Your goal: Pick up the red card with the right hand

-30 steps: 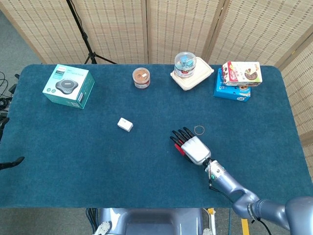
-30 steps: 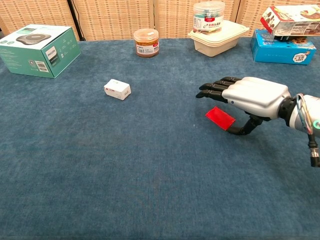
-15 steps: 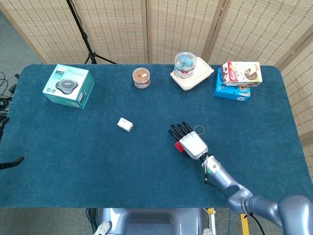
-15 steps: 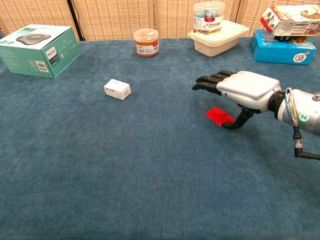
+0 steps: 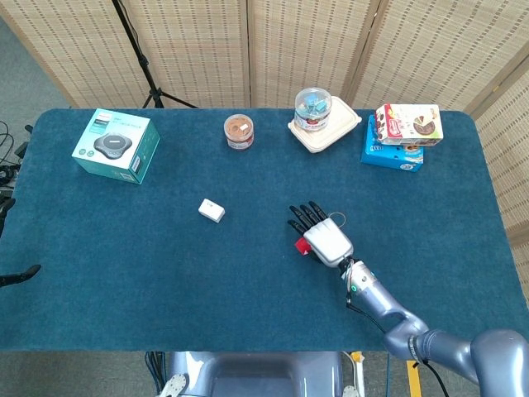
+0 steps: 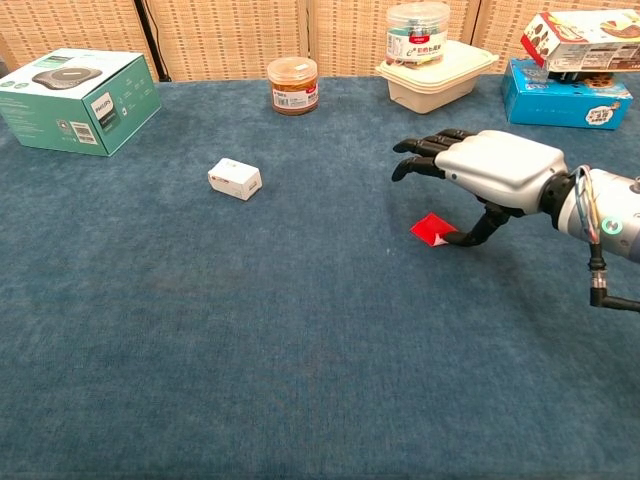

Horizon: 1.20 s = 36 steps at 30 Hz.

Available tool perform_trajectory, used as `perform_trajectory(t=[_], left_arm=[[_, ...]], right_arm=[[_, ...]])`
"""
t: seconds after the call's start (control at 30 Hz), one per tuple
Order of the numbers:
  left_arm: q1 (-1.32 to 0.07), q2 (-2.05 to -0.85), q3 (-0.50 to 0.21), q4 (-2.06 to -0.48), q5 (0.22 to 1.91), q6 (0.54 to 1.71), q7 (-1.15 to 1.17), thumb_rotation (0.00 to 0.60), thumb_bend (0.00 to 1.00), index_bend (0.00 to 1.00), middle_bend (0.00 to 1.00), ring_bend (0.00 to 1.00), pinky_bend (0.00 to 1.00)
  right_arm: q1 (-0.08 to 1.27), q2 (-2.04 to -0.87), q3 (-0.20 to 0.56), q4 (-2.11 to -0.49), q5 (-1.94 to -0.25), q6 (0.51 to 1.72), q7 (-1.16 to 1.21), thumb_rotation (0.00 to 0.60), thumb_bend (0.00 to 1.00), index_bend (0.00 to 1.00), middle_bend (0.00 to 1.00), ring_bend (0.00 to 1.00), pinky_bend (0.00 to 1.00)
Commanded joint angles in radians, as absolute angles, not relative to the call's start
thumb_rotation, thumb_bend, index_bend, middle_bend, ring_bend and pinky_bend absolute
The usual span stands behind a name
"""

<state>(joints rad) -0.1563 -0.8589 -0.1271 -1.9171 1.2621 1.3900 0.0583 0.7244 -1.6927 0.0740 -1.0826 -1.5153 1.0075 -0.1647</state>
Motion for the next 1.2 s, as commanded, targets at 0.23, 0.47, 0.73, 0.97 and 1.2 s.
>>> perform_trajectory(t=[0.23, 0.47, 0.73, 0.97, 1.2], left_arm=[[-0.157, -0.859, -0.128, -1.917, 1.260, 1.390, 0.058, 0.600, 0.00, 0.00, 0.00, 0.00, 0.00], [-0.156, -0.858, -0.127, -1.917, 1.263, 1.391, 0.056, 0.600, 0.00, 0.00, 0.00, 0.00, 0.00], [-0.156, -0.857, -0.127, -1.916, 1.265, 1.389, 0.052, 0.600, 0.00, 0.00, 0.00, 0.00, 0.00], [-0.156, -0.855, -0.126, -1.915, 1.267, 1.388, 0.047, 0.600, 0.00, 0.00, 0.00, 0.00, 0.00], [-0.157, -0.855, -0.126, -1.915, 1.268, 1.386, 0.047, 0.600, 0.00, 0.00, 0.00, 0.00, 0.00]], right_arm=[[0.731, -1.680, 0.072, -1.094, -1.513, 0.993, -0.146, 0.600, 0.53, 0.39, 0.00, 0.00, 0.00], [0.735, -1.674, 0.066, -1.103, -1.507, 0.974, -0.147, 0.600, 0.61, 0.44, 0.00, 0.00, 0.00], [0.735, -1.679, 0.067, -1.098, -1.502, 0.972, -0.150, 0.600, 0.61, 0.51, 0.00, 0.00, 0.00], [0.733, -1.686, 0.068, -1.087, -1.497, 0.974, -0.154, 0.600, 0.61, 0.57, 0.00, 0.00, 0.00], [0.734, -1.689, 0.071, -1.081, -1.496, 0.977, -0.153, 0.600, 0.61, 0.62, 0.00, 0.00, 0.00]])
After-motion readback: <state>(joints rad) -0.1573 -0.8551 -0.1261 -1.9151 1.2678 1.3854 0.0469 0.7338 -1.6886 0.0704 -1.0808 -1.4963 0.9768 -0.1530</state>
